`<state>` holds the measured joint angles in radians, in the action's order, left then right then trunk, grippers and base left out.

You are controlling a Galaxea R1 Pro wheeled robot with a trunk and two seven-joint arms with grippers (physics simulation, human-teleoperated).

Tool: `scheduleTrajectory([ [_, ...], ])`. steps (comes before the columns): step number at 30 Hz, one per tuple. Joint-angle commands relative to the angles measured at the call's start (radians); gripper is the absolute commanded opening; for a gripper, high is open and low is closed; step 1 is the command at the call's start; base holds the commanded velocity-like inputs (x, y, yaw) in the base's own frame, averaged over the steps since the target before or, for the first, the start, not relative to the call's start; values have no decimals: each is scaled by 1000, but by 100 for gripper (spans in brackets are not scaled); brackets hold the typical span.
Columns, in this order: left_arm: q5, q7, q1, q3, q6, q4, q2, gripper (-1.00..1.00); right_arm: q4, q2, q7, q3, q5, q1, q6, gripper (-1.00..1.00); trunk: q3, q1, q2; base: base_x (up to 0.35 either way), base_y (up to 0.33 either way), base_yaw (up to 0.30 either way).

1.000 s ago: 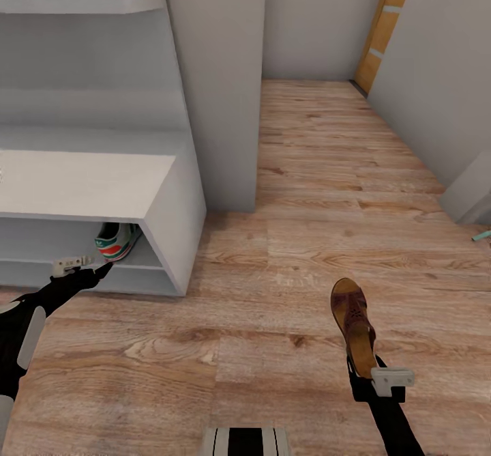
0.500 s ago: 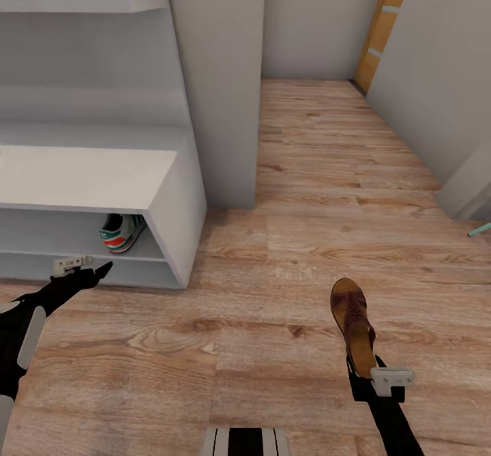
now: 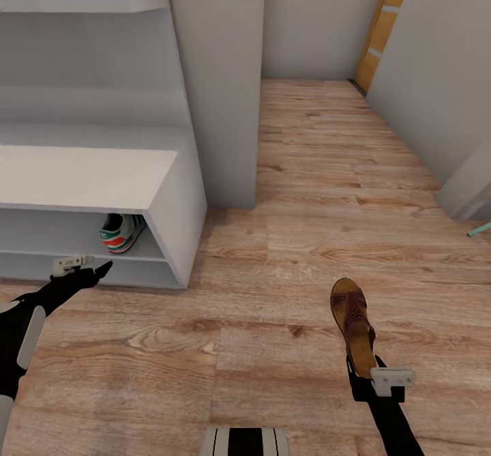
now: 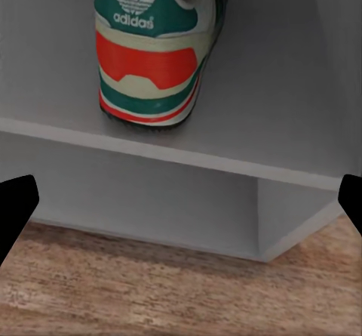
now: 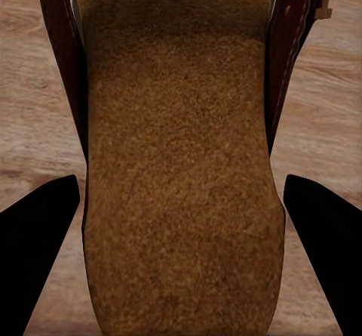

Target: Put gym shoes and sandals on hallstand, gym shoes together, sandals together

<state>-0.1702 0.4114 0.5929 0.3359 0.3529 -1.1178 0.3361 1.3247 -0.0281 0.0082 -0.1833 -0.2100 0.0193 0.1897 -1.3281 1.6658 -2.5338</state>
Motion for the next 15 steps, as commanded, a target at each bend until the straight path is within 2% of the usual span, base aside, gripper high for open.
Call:
scheduleTrajectory([
  [1, -9, 3, 0, 2, 9, -1, 0, 100, 1, -1, 1, -2, -9, 0, 2, -100, -1, 0, 0, 0, 0, 0],
  [15, -12, 26, -5, 7, 5, -6, 0, 100, 1, -1, 1, -2, -9, 0, 2, -100, -1, 0, 0, 0, 0, 0],
])
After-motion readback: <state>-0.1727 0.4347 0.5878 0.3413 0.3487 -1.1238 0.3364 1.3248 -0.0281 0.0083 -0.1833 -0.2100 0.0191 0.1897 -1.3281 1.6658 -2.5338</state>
